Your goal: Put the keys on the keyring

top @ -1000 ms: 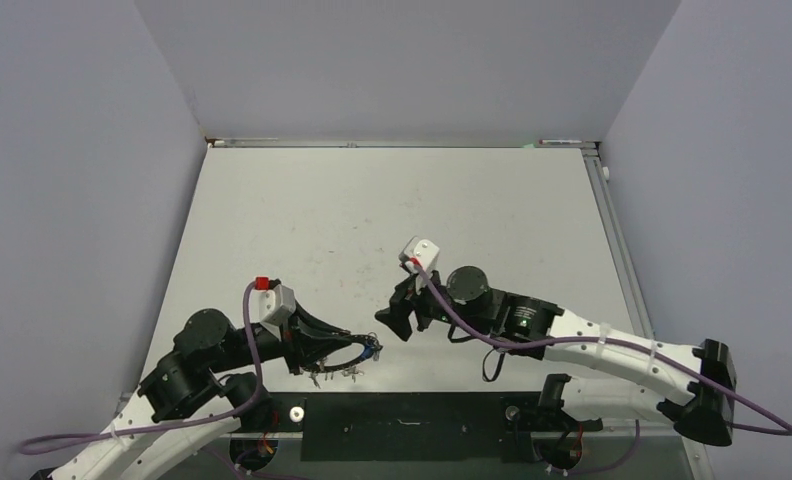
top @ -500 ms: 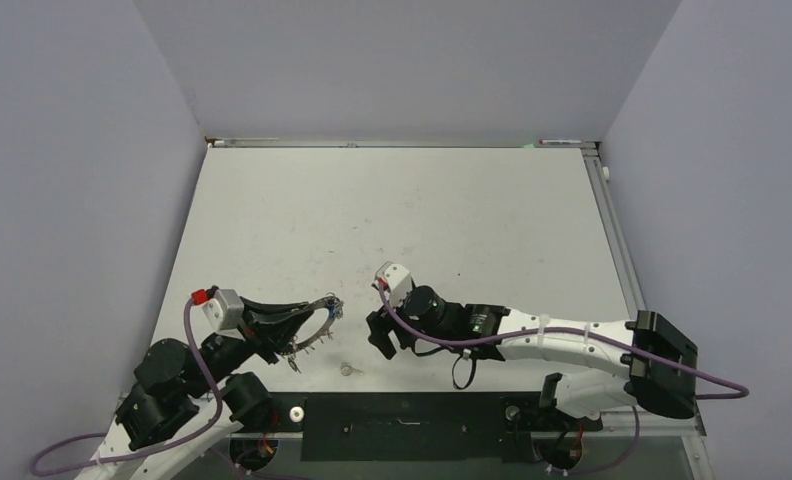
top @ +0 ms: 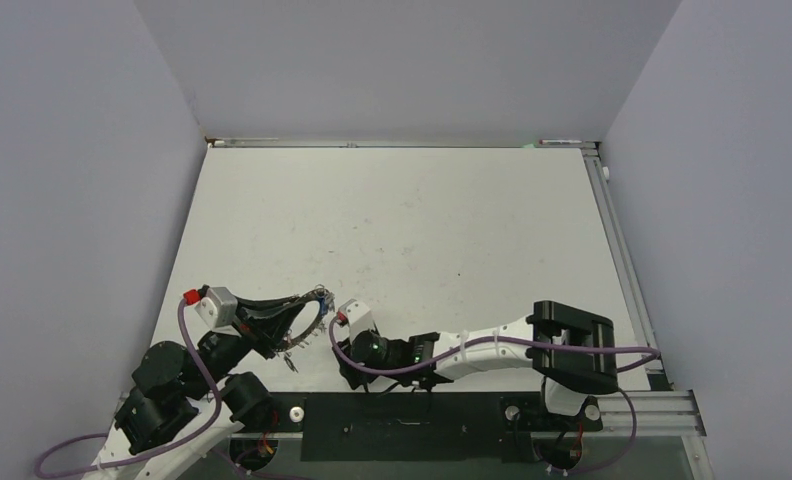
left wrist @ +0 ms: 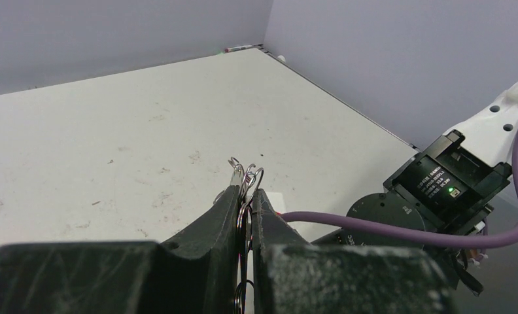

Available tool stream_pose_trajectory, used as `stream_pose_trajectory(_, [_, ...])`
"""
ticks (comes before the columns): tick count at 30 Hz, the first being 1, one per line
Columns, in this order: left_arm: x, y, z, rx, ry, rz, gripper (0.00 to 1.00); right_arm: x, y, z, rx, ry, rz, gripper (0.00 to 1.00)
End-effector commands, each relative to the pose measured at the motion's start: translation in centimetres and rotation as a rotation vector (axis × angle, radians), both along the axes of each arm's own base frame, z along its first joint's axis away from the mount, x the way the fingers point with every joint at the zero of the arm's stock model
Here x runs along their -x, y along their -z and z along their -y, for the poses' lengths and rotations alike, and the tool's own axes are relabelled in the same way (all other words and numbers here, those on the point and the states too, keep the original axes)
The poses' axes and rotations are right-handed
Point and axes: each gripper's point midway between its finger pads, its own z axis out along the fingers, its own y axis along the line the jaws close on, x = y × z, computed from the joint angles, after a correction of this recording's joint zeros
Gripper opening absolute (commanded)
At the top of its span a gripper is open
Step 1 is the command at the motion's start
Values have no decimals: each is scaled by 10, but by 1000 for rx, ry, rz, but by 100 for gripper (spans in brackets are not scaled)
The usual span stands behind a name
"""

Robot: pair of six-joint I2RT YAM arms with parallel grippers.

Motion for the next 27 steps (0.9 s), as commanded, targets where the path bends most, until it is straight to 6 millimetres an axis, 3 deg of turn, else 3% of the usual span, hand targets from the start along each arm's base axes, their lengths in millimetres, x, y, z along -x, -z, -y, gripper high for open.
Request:
stream_pose_trajectory(1, [3, -20, -3, 48, 2, 57, 0, -9, -22, -27, -69, 82, 39, 48])
stream_pose_trajectory(10, [3, -20, -3, 46, 4, 61, 0, -3, -1, -36, 10, 79, 65, 43])
stream_pose_trajectory(19, [2, -19, 0, 39, 10, 59, 0, 2, 13, -26, 152, 77, 157, 43])
stream_pose_trajectory(27, [1, -18, 0, 35, 7, 54, 0, 4, 25, -20, 242, 81, 214, 31])
